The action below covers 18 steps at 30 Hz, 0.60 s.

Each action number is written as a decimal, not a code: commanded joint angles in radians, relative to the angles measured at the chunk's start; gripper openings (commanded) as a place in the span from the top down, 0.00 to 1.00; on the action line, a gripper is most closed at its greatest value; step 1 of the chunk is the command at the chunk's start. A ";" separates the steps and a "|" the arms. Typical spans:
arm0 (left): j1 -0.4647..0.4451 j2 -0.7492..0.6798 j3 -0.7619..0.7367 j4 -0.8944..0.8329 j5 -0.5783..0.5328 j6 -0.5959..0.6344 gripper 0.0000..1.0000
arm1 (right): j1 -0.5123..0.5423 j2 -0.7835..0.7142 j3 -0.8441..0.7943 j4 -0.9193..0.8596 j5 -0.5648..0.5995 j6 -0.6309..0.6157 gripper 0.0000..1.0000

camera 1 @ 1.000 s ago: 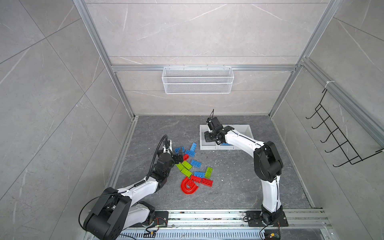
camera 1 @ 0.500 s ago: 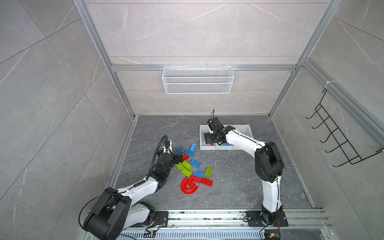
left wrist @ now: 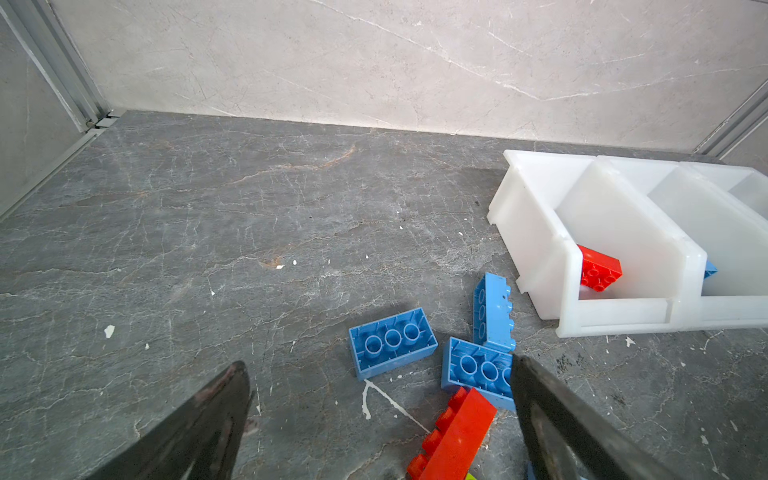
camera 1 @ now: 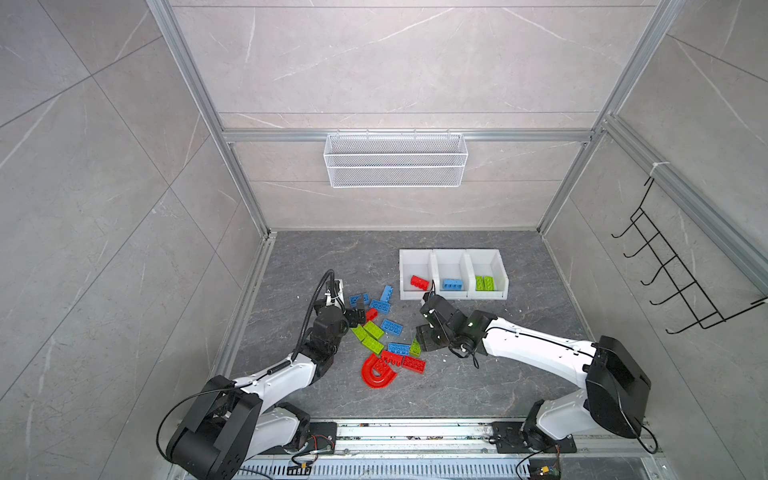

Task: Sort the legos into containers by color
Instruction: 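Move the right gripper back over the pile toward a lime-green brick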

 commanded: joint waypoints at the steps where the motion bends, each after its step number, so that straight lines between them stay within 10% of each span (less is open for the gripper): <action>1: 0.002 -0.027 -0.002 0.042 -0.006 -0.013 0.00 | 0.030 0.032 -0.011 0.057 0.044 0.091 0.38; 18: 0.002 -0.032 -0.003 0.040 -0.005 -0.018 0.00 | 0.045 0.170 0.015 0.035 0.089 0.099 0.43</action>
